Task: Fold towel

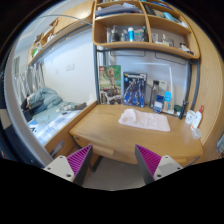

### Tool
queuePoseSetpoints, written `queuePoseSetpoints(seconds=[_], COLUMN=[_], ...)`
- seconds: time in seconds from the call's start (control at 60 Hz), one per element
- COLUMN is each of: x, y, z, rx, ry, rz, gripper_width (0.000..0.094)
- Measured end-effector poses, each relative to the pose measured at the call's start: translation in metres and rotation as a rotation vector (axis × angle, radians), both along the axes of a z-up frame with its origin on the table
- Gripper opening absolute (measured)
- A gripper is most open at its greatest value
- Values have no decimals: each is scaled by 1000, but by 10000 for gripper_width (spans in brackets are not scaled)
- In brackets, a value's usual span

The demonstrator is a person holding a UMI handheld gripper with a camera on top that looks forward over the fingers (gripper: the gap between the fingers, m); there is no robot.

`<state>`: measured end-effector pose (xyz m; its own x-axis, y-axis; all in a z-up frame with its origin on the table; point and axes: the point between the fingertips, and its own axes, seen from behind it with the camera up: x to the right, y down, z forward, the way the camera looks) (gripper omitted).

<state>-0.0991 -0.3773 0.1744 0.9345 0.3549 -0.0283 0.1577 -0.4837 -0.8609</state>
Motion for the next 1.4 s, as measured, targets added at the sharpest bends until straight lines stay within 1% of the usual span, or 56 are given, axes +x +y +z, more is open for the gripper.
queuePoseSetpoints(seconds=[0.083, 0.1, 0.117, 0.167, 0.267, 0.383, 0.683, 0.8, 0.883, 0.95, 1.0, 1.05, 1.083, 1.1, 1.133, 1.15, 1.233, 1.3, 1.4], x=[14, 15, 15, 22, 29, 16, -40, -52, -53, -51, -49, -50, -51, -51, -51, -51, -42, -43, -44], y=[17, 8, 31, 52, 97, 157, 330, 382, 406, 416, 426, 428, 431, 430, 429, 429, 432, 433, 433], z=[-24, -21, -36, -54, -84, -111, -149, -163, -177, -190, -187, -188, -189, -189, -189, -189, -188, -187, -180], rx=[-41, -51, -54, -75, -113, -182, -209, -207, -215, -232, -196, -189, -187, -187, -187, -187, -174, -189, -227], ry=[-18, -25, -26, -34, -50, -65, -80, -92, -110, -131, -135, -147, -150, -153, -157, -162, -182, -136, -64], rz=[-28, -42, -49, -76, -130, -166, -258, -280, -304, -319, -331, -325, -319, -317, -311, -308, -318, -326, -319], gripper_width=[865, 864, 865, 863, 849, 847, 862, 844, 828, 771, 755, 587, 533, 545, 481, 433, 99, 38, 36])
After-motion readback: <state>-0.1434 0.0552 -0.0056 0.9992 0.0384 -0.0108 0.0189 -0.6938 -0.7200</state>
